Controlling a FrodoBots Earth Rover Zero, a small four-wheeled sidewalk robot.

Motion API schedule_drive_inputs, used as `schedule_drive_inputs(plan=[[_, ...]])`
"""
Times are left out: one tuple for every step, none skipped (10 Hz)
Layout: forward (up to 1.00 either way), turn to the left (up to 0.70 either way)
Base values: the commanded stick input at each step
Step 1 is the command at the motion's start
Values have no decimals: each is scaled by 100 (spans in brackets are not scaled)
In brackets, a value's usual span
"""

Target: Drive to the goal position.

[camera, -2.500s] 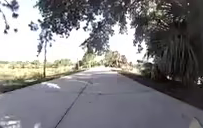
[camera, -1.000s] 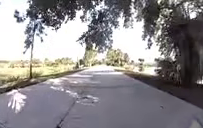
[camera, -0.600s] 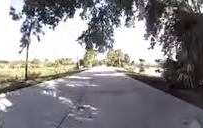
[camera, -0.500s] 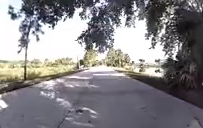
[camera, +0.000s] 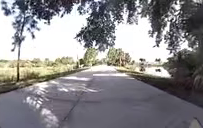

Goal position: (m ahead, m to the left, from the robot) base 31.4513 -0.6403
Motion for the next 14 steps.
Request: schedule_drive_inputs(plan=[[85,0],[85,0],[85,0],[85,0],[85,0],[85,0],[85,0],[85,0],[85,0],[85,0],[85,0],[85,0],[85,0],[85,0]])
